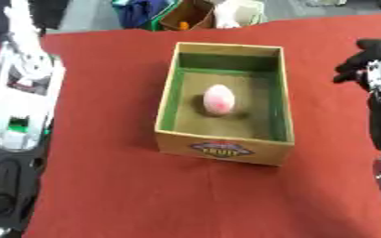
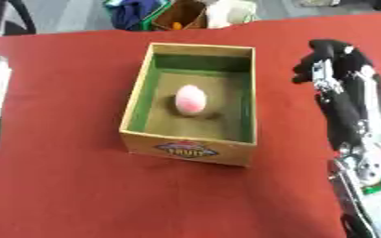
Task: Pick up objects on the table and place them in the box.
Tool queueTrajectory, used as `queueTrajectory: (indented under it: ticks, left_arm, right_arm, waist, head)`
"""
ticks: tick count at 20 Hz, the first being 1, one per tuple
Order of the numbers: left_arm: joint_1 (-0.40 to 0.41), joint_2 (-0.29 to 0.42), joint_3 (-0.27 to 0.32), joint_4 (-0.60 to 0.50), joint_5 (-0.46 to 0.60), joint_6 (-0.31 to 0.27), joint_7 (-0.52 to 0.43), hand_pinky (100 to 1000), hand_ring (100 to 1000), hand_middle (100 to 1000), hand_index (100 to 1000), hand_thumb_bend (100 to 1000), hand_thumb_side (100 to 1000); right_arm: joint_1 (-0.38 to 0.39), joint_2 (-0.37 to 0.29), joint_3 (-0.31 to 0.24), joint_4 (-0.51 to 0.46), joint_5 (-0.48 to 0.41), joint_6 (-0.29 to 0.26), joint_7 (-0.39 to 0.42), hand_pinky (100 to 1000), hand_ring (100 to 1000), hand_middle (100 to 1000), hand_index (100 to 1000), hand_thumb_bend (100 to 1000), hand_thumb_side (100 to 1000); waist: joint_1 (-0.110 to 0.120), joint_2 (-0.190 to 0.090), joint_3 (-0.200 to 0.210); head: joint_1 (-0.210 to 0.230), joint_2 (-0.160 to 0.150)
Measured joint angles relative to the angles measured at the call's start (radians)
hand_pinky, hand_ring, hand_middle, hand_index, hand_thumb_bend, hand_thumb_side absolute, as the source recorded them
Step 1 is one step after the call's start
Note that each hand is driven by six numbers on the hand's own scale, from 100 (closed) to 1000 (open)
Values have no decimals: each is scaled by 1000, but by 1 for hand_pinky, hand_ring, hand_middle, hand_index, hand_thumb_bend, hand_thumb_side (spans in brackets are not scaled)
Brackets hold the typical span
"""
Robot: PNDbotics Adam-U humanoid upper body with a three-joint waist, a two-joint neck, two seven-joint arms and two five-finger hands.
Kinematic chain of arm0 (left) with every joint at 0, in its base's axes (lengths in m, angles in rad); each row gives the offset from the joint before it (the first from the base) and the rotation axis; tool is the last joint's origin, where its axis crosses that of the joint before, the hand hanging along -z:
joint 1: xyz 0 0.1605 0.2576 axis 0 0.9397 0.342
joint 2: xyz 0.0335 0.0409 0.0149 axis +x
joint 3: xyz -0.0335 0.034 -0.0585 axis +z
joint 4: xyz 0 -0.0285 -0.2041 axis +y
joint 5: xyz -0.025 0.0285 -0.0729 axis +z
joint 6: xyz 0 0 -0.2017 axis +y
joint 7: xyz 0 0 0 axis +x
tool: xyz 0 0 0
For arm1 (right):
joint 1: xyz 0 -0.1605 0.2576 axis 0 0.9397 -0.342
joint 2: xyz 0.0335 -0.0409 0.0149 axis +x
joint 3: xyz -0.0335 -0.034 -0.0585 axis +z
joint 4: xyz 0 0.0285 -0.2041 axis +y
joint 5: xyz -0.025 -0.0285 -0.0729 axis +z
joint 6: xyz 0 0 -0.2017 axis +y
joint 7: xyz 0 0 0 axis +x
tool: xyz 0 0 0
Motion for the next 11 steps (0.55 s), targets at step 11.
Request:
queueTrajectory:
  ticks: [11]
  left_arm:
    - [246, 70, 122, -136, 201, -140, 345, 456, 547, 526, 670, 296, 928]
  right_arm:
    - [-10, -9, -6, 0, -4, -44, -6, 504, 558, 510, 690, 100, 505]
  waist:
    - [-22, -18, 45]
  head:
    - [25, 32]
